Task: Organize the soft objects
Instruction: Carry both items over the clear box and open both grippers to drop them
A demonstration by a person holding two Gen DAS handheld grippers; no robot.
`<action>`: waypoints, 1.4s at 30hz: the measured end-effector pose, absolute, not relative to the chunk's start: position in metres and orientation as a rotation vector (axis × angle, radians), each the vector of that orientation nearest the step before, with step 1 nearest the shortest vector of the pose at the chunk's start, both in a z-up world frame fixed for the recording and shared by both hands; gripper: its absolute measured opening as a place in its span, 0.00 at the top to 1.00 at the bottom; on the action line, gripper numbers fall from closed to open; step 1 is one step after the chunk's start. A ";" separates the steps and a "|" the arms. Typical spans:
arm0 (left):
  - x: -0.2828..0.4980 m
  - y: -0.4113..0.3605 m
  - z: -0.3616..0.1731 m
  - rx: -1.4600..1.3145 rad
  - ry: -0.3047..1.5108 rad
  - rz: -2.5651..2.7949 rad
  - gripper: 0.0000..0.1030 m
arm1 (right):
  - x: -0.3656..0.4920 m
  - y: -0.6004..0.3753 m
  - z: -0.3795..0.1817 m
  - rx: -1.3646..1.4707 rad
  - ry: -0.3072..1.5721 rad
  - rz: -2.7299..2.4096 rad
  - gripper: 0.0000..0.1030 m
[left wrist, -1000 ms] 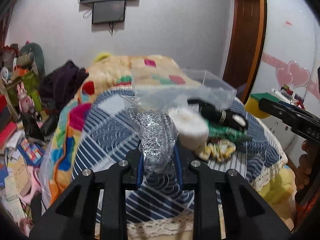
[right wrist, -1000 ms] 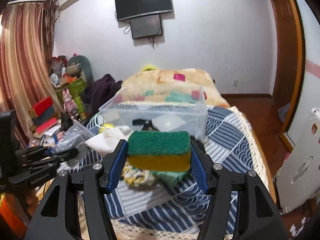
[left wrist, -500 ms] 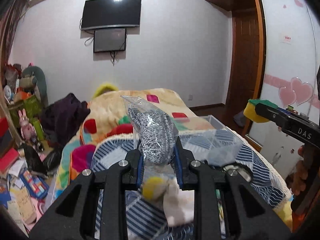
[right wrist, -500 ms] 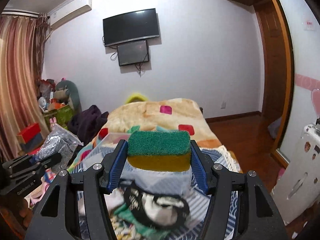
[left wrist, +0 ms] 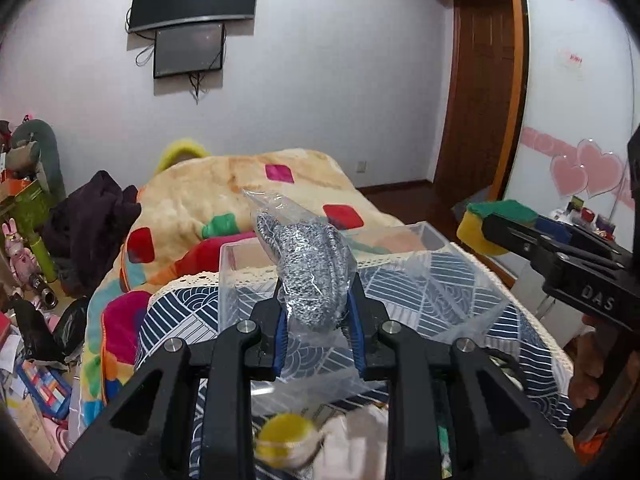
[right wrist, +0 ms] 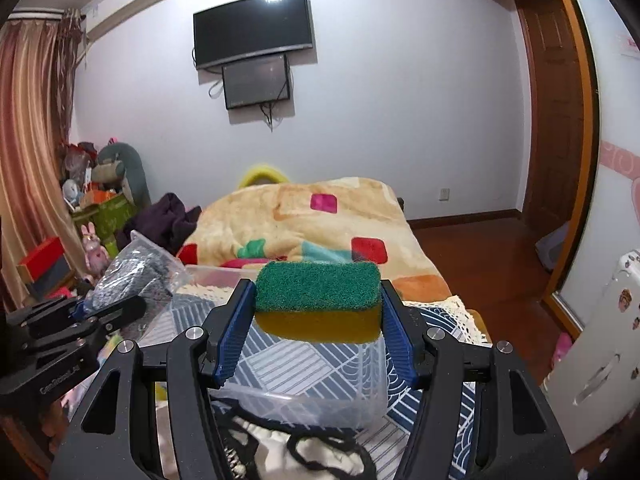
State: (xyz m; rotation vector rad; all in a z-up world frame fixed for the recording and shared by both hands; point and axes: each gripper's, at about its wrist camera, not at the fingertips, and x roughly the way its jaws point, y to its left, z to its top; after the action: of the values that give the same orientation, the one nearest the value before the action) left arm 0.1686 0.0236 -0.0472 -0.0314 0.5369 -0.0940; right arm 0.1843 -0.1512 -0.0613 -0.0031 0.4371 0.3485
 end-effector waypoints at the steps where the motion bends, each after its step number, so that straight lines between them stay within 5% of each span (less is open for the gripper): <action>1: 0.172 0.023 -0.049 -0.031 0.549 -0.094 0.75 | 0.187 -0.152 -0.062 -0.003 0.445 0.352 0.44; 23: 0.235 0.013 -0.091 0.032 0.811 -0.091 0.75 | 0.237 -0.143 -0.099 -0.096 0.725 0.394 0.42; 25: 0.234 0.013 -0.091 0.038 0.808 -0.084 0.72 | 0.236 -0.143 -0.099 -0.099 0.726 0.400 0.42; 29: 0.227 0.013 -0.086 0.048 0.775 -0.087 0.46 | 0.238 -0.140 -0.098 -0.110 0.736 0.399 0.39; 34: 0.212 0.011 -0.072 0.084 0.729 -0.089 0.38 | 0.231 -0.143 -0.091 -0.118 0.708 0.402 0.24; 42: 0.180 0.020 -0.048 0.066 0.660 -0.064 0.11 | 0.212 -0.146 -0.068 -0.138 0.618 0.394 0.16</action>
State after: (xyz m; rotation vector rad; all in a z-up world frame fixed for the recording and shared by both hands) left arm 0.1798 0.0201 -0.0477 0.0657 0.6597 -0.0638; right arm 0.2115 -0.1462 -0.0681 -0.1378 0.6181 0.3935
